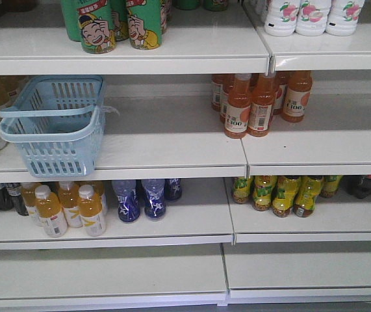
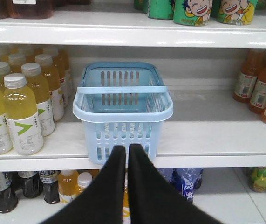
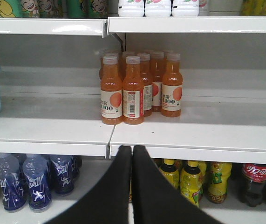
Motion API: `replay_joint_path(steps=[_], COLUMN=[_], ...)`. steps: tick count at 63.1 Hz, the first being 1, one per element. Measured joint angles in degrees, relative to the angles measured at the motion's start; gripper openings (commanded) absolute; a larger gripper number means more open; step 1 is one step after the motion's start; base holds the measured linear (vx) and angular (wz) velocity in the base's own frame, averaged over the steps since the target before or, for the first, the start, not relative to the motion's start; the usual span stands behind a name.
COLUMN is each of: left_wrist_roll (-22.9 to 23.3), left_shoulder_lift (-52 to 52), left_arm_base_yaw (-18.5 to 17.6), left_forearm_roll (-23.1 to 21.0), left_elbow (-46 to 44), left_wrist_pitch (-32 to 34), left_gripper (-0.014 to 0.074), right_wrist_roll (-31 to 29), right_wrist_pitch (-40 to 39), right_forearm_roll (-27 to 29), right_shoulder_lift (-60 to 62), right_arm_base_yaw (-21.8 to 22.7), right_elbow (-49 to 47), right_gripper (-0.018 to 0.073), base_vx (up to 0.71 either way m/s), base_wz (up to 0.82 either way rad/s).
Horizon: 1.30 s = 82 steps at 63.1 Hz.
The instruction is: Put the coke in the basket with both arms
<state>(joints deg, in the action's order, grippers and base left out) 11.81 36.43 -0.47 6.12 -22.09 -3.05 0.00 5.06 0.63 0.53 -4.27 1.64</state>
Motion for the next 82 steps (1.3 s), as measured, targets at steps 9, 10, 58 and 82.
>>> replay_joint_path(steps=[9,10,58,82], left_wrist_roll=[0.0,0.0,0.0,0.0], left_shoulder_lift=[5.27,5.84,10.29,10.29], left_arm_base_yaw=[0.0,0.0,0.0,0.0], left_forearm_roll=[0.0,0.0,-0.01,-0.01], left_elbow=[-1.0,-1.0,-1.0,-1.0], left_wrist_pitch=[3.05,3.05,4.01,3.94], left_gripper=[-0.0006,-0.0006,0.0008,0.0157], right_wrist_roll=[0.0,0.0,0.0,0.0], right_wrist_pitch=[0.0,0.0,0.0,0.0], right_forearm_roll=[0.0,0.0,0.0,0.0], right_shoulder_lift=[0.0,0.0,0.0,0.0], right_arm_base_yaw=[0.0,0.0,0.0,0.0], right_elbow=[0.0,0.0,0.0,0.0], right_gripper=[-0.001,-0.001,-0.001,-0.001], base_vx=[0.0,0.0,0.0,0.0], base_wz=[0.0,0.0,0.0,0.0])
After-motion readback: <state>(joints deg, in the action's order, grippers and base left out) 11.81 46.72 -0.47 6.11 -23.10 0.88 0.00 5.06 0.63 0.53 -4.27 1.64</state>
